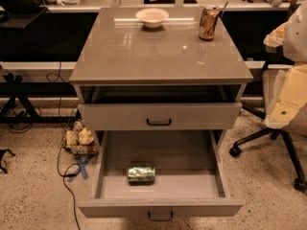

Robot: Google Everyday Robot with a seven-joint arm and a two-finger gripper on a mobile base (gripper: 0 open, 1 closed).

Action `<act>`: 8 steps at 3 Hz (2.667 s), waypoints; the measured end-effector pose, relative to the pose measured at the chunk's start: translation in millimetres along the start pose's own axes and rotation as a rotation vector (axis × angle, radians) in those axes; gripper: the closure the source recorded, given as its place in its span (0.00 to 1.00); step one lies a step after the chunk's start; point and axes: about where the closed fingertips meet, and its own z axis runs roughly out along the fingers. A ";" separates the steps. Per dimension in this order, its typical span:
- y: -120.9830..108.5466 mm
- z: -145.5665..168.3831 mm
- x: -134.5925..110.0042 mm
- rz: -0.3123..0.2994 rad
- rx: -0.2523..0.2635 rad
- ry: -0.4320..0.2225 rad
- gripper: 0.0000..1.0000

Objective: Pick green can from middle drawer and place on counter

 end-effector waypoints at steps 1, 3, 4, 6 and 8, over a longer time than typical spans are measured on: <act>-0.6 -0.1 -0.4 0.000 0.004 -0.004 0.00; -5.2 93.1 -4.5 -0.012 -0.115 -0.159 0.00; 11.0 159.6 -14.4 0.005 -0.231 -0.230 0.00; 16.0 167.3 -11.2 0.007 -0.231 -0.267 0.00; 50.3 314.6 -33.3 0.037 -0.329 -0.414 0.00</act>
Offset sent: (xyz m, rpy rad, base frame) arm 0.0402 0.0053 -0.0882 0.2003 0.0560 0.0859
